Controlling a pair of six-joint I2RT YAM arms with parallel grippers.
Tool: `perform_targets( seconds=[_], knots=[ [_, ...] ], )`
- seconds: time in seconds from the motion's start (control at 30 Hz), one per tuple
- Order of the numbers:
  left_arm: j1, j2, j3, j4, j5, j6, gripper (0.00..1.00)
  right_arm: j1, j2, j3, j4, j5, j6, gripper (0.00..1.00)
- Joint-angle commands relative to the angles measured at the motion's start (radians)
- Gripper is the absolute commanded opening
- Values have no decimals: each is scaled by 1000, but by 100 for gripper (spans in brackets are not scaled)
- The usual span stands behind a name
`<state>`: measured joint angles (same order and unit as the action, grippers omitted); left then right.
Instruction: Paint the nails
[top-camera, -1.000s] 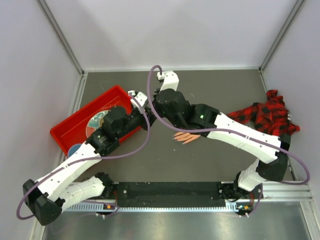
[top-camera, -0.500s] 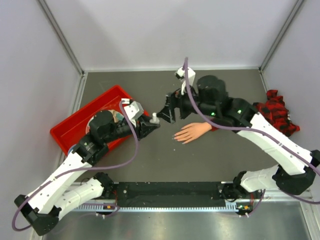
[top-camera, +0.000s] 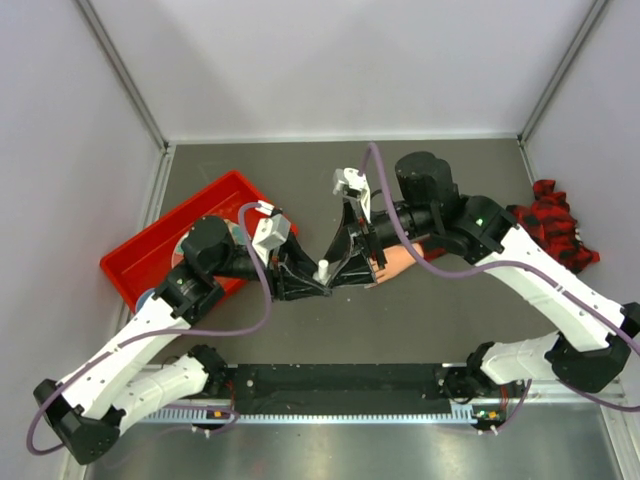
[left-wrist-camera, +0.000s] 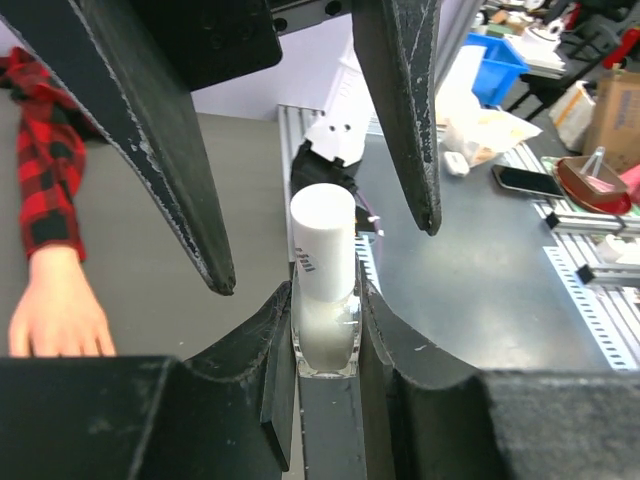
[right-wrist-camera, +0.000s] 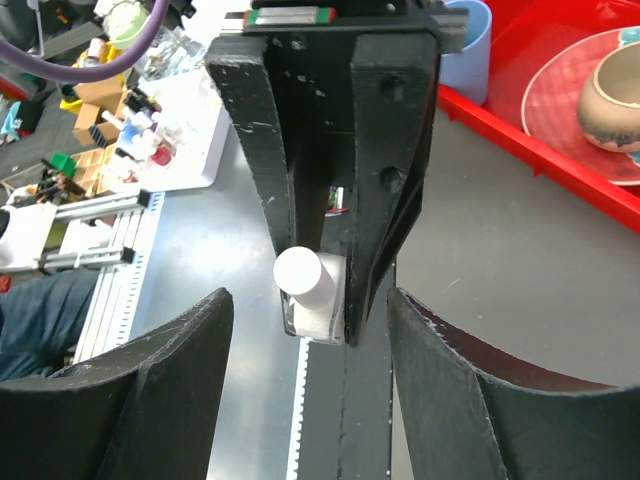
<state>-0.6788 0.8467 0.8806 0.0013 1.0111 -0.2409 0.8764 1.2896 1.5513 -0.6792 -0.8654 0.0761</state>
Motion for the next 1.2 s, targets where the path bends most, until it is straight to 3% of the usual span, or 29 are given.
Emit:
perform_targets(
  seconds=[0.0,0.4,0.5,0.53,0.6,0.63,0.7,0.73,0.77,0.87,0.97,1.03,1.17],
  knots=[
    [-1,18,29,80,69,-29,0,1,-13,10,35,-54,-27,61],
    [-1,43,47,49,70,-1,0,3,34,53,33,-38,-9,41],
    [-1,51,60,11,43,31,0,3,37,53,43,18,14,15],
    [-2,49,70,3,-24,46,0,9,39,53,44,40,24,0],
    [-1,45,78,-69,-127,100,0,22,36,40,62,144,53,0],
    [-2,40,87,-84,-287,121,0,36,34,21,72,199,65,0],
    [-2,38,89,-98,-476,163,0,90,31,0,93,467,124,0],
    [-1,35,80,-81,-661,167,0,114,33,-16,105,597,154,0],
    [-2,35,72,-60,-775,154,0,180,36,-17,99,946,198,0],
    [-1,46,20,83,-1001,146,0,257,103,39,-3,1404,427,0],
    [-2,87,-12,215,-979,146,0,328,232,194,-150,1554,519,0],
    [-1,116,-6,229,-942,126,0,328,269,256,-174,1548,547,0],
    [-1,103,-25,207,-888,85,0,325,208,198,-77,1466,508,0]
  ],
)
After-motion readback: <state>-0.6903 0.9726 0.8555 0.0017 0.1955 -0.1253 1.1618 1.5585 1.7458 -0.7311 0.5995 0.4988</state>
